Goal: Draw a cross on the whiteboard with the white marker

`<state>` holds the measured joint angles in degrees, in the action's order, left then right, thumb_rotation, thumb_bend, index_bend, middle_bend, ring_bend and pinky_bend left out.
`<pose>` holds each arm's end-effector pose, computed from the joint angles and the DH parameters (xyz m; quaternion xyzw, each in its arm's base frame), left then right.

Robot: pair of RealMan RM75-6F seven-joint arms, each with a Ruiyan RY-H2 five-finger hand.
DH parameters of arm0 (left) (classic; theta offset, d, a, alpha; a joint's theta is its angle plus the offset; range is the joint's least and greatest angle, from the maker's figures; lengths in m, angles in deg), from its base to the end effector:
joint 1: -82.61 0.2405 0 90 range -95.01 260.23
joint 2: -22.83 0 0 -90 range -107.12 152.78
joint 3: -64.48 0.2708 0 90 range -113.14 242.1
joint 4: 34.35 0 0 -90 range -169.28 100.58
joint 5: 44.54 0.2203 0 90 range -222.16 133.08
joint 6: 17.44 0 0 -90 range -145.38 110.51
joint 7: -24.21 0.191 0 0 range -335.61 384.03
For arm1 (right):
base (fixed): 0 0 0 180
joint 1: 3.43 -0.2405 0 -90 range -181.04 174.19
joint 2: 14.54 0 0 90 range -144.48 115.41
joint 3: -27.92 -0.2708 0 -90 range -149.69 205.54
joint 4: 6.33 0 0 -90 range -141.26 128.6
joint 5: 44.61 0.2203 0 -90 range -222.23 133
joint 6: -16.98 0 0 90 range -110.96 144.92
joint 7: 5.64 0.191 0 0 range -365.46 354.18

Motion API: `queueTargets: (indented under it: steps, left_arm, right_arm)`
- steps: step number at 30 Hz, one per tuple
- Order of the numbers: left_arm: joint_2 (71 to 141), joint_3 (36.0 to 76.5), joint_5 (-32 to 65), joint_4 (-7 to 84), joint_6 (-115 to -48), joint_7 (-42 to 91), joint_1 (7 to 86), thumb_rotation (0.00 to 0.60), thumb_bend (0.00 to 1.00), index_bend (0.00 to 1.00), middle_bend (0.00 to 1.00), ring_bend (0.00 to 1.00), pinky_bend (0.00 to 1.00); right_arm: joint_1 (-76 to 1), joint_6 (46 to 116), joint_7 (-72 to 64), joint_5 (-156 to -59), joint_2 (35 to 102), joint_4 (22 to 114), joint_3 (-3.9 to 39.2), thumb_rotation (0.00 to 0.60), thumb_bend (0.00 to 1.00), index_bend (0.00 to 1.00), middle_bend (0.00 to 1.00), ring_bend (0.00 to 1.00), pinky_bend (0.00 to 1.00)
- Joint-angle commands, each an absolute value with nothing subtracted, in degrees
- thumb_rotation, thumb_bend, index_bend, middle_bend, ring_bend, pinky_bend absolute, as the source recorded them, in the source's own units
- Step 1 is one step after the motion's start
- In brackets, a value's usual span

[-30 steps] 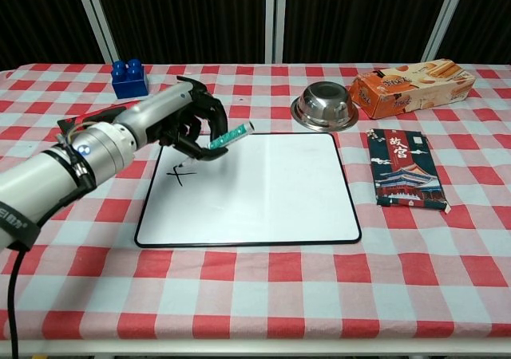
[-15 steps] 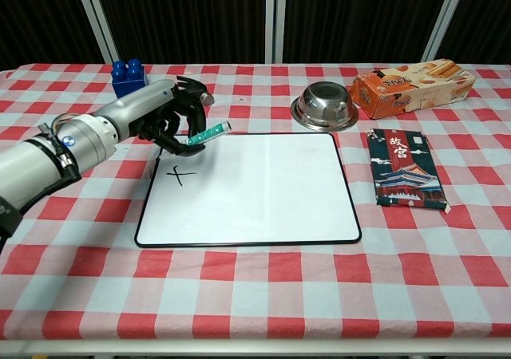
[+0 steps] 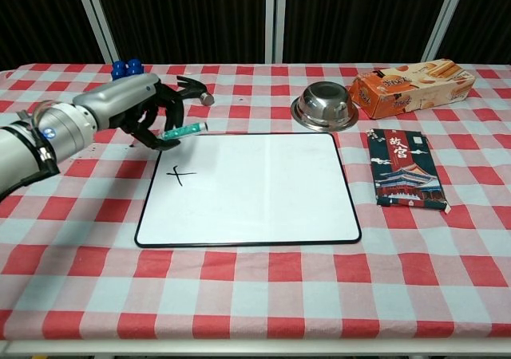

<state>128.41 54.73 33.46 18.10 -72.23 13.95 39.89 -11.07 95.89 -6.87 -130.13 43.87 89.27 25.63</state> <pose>-0.1805 0.4272 -0.0983 -0.6957 -0.4289 -0.4316 0.3818 -0.3231 -0.2421 0.1643 0.6344 -0.3880 0.3486 0.5706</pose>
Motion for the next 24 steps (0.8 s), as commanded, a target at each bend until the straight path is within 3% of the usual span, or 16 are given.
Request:
queueTargets:
  steps: [1, 10, 12, 15, 19, 24]
  left_arm:
    - [124.08, 56.15, 33.68, 16.97, -71.71, 20.41, 40.45, 0.6, 0.34, 0.6, 0.58, 0.74, 0.9]
    - [118.45, 56.34, 25.26, 20.39, -63.95, 30.36, 42.73, 0.6, 0.34, 0.58, 0.55, 0.72, 0.89]
    - [118.4, 56.31, 24.04, 21.21, -63.2, 31.66, 42.87, 0.6, 0.34, 0.53, 0.53, 0.7, 0.88]
    - [118.32, 55.89, 21.91, 23.53, -63.03, 34.52, 42.99, 0.6, 0.28, 0.37, 0.45, 0.6, 0.85]
    - [115.12, 55.03, 19.35, 30.15, -64.78, 37.51, 44.02, 0.6, 0.2, 0.18, 0.3, 0.41, 0.71]
    - [106.21, 54.23, 21.78, 41.94, -75.43, 33.92, 49.93, 0.6, 0.18, 0.16, 0.27, 0.36, 0.55]
  right_arm:
    - [-11.06, 95.91, -6.73, -130.19, 43.96, 89.16, 25.64, 0.6, 0.14, 0.04, 0.11, 0.0, 0.09]
    - [-11.11, 96.16, -6.42, -130.85, 44.6, 88.98, 25.76, 0.6, 0.14, 0.04, 0.11, 0.0, 0.09]
    - [-11.09, 96.29, -6.51, -131.03, 44.62, 89.07, 25.79, 0.6, 0.14, 0.04, 0.11, 0.0, 0.09]
    - [-10.99, 96.41, -6.6, -131.15, 44.67, 89.22, 25.89, 0.6, 0.14, 0.04, 0.11, 0.0, 0.09]
    - [-10.8, 96.74, -6.67, -131.12, 44.51, 89.37, 25.89, 0.6, 0.14, 0.04, 0.11, 0.0, 0.09]
    - [-10.1, 97.5, -6.2, -130.19, 44.13, 89.17, 25.67, 0.6, 0.15, 0.04, 0.11, 0.0, 0.09]
